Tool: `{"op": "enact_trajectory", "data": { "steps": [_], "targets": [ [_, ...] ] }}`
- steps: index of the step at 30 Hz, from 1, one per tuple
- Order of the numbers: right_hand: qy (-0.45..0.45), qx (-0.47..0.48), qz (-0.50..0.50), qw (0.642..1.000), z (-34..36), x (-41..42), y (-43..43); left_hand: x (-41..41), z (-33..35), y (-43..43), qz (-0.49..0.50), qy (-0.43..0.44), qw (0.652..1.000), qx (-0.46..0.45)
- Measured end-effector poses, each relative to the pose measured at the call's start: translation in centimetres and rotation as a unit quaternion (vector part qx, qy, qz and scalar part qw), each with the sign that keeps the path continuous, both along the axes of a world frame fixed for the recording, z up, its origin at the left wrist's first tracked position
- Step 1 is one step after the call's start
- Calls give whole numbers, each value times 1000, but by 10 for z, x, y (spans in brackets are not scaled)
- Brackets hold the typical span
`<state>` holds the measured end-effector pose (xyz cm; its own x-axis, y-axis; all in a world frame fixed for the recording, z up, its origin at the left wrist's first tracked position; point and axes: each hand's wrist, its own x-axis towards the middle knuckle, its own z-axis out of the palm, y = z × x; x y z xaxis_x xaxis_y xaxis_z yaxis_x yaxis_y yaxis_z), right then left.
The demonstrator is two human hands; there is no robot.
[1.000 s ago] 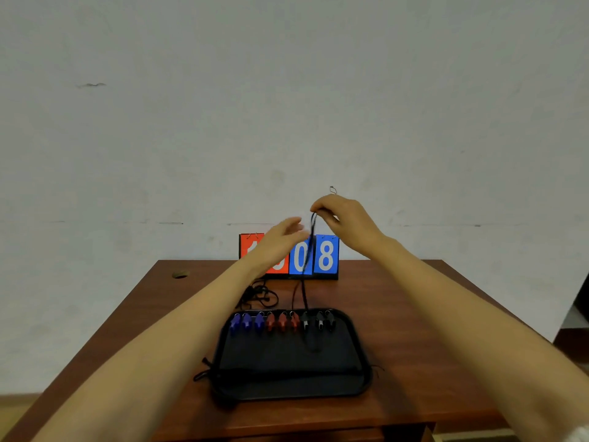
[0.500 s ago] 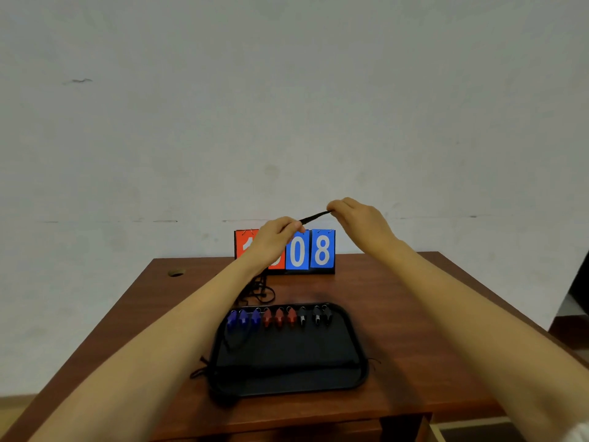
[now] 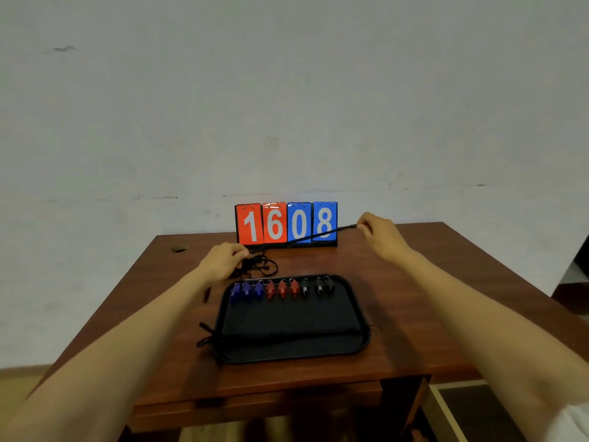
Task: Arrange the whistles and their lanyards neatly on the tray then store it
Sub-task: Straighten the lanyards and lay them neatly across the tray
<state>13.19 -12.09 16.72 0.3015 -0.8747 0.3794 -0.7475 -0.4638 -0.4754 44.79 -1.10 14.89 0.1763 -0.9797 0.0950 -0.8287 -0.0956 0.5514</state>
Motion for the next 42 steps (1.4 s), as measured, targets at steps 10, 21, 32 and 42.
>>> {"op": "enact_trajectory", "data": {
  "steps": [10, 21, 32, 42],
  "targets": [
    [55, 169, -41, 983, -96, -20, 19, 21, -85, 24, 87, 24, 993, 79],
    [100, 224, -78, 966, -141, -30, 36, 17, -127, 37, 143, -44, 986, 78],
    [108, 218, -44, 969, -152, -20, 37, 26, -138, 39, 151, -185, 968, 71],
    [207, 169, -38, 963, -154, -18, 38, 25, -146, 42, 121, -192, 971, 80]
  ]
}}
